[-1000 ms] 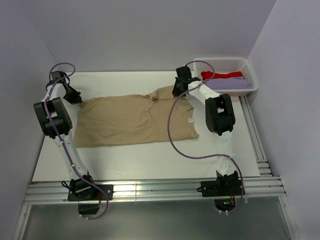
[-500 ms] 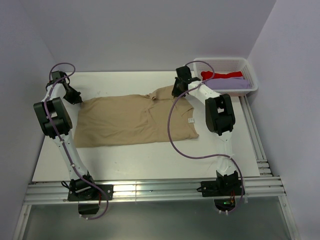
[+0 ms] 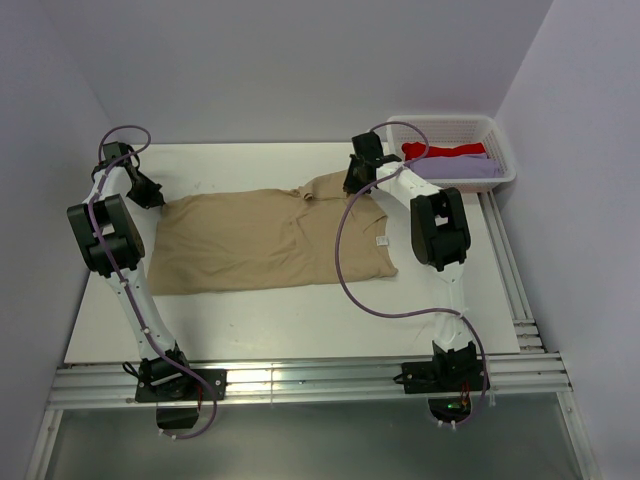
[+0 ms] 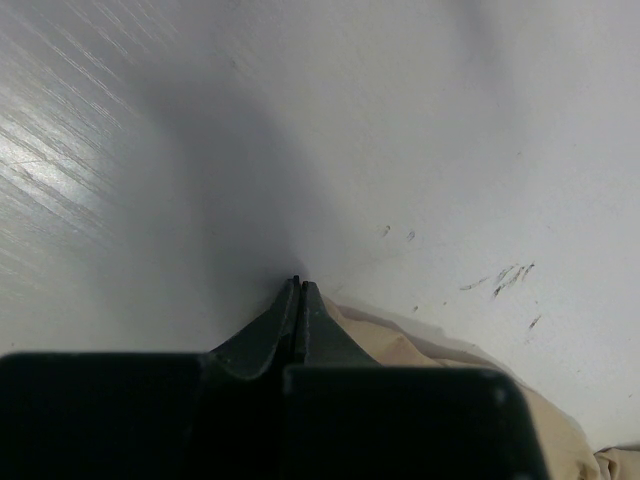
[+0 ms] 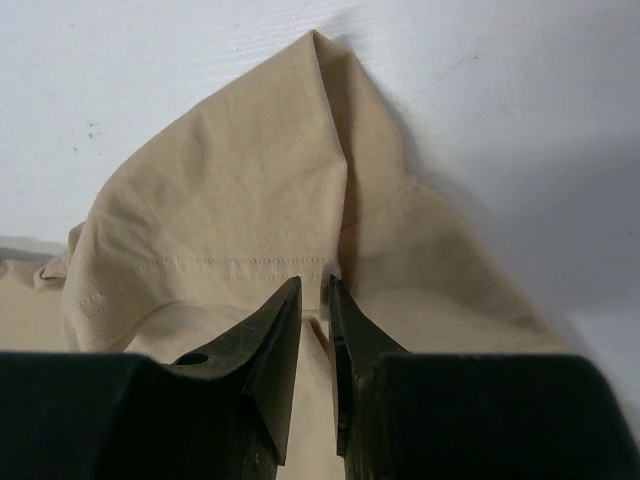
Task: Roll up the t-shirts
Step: Fold the tshirt
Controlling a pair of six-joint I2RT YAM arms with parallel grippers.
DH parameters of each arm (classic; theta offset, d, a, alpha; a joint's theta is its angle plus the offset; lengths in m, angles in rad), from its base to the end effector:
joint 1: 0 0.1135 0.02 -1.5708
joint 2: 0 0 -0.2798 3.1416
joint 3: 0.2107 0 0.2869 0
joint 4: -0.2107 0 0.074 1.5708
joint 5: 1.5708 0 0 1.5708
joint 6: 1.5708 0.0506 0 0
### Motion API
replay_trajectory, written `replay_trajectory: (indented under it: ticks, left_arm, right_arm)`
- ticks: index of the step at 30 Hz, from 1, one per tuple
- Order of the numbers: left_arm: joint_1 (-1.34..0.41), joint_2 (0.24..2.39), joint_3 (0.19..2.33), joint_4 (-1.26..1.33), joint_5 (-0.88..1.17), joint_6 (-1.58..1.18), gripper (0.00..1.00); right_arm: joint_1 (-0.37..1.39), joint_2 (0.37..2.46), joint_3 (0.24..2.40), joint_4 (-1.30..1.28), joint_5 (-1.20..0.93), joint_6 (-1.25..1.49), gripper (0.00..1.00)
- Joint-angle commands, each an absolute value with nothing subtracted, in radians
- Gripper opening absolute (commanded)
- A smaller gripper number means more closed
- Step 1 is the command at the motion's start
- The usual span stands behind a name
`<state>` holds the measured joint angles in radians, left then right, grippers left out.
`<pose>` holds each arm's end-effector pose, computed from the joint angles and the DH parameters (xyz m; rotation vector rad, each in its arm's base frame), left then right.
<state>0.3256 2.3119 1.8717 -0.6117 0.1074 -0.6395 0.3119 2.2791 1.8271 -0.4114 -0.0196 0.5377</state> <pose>0.5228 0.1708 0.1467 -1.1893 2.3513 -0.2492 0.5342 0.1733 0.1627 0.2700 2.4608 0.3988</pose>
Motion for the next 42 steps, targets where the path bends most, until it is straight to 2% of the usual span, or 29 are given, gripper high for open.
replay_trajectory:
  ticks: [1,42]
  left_arm:
    - [0.322,2.241,1.890,-0.623,0.113,-0.621,0.00]
    - [0.322,2.232,1.890,-0.621,0.112,-0.620,0.00]
  right_arm:
    - [0.316,2.255,1.833,-0.393,-0.011,0.532,0.25]
    - [0.301,2.292,1.784,-0.359,-0.011,0.525,0.23]
